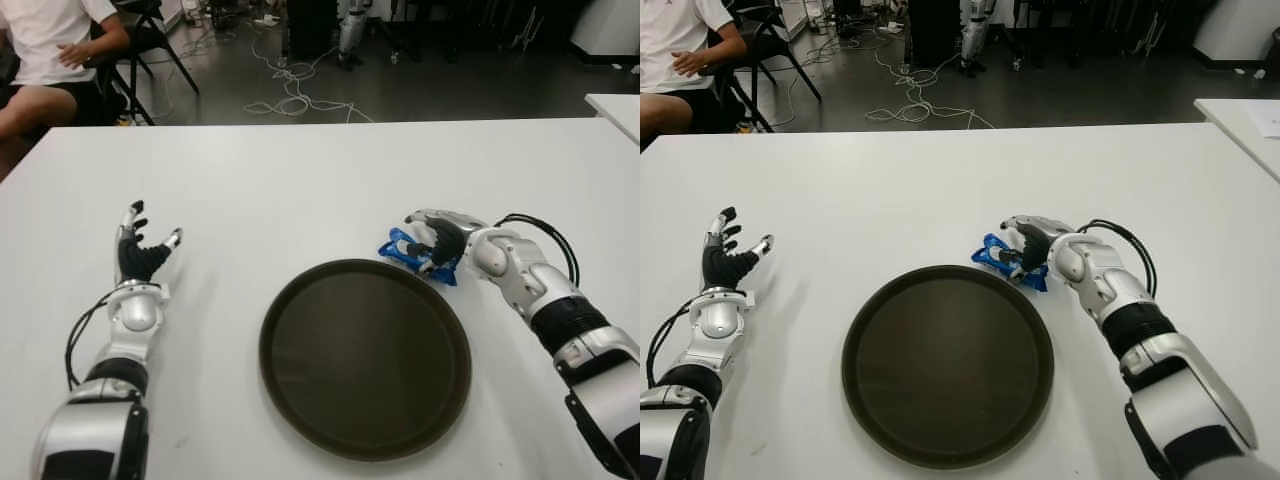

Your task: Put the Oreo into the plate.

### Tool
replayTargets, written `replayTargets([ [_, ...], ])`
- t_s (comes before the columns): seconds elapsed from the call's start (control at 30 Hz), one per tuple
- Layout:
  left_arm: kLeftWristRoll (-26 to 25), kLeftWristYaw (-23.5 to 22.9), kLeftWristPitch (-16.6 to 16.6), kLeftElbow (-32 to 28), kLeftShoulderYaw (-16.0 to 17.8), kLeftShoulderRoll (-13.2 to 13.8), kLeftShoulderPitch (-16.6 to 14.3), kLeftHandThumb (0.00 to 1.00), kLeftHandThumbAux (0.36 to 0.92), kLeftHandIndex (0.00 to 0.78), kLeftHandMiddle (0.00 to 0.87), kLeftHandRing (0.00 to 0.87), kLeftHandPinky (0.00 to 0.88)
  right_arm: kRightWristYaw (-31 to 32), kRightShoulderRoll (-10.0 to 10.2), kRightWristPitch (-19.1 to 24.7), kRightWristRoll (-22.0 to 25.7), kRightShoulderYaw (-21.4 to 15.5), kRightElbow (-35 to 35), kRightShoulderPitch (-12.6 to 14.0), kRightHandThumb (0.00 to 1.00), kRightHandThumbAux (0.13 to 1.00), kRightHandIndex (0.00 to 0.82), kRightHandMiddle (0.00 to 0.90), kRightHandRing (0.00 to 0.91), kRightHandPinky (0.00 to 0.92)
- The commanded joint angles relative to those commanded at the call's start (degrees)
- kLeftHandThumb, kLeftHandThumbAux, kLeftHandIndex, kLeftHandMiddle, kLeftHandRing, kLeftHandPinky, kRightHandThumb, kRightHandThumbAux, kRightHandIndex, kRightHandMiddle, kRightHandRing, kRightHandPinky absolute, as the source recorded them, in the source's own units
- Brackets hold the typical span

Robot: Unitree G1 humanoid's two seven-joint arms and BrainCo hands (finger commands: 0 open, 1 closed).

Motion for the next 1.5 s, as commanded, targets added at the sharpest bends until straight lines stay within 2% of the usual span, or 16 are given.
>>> replayTargets([
  [0.47,-0.34,-0.33,-0.21,0.03,0.24,0.0,0.01,0.012,0.783,0.071,0.117,0.108,0.101,0.28,-0.03,1.28,0.06,-0.4,-1.58,0.92,0.0,0.778,0.0,0.0,0.0,0.008],
  [0.67,-0.37,-0.42,-0.13,-0.03,0.24,-0.07,0.02,0.013,0.778,0.071,0.12,0.107,0.099,2.09,0.28,5.53,-0.32,-0.25,-4.63,2.18,0.0,0.757,0.0,0.0,0.0,0.003],
  [0.83,-0.46,-0.75,0.07,0.0,0.26,-0.04,-0.04,0.011,0.764,0.07,0.116,0.107,0.107,3.76,0.58,8.29,-0.55,0.14,-5.65,2.17,0.0,0.755,0.0,0.0,0.0,0.008],
  [1.5,-0.48,-0.72,-0.11,-0.13,0.31,-0.06,-0.07,0.008,0.788,0.072,0.119,0.114,0.12,5.34,0.7,14.02,-1.84,1.39,-9.15,2.82,0.0,0.738,0.0,0.003,0.0,0.004],
])
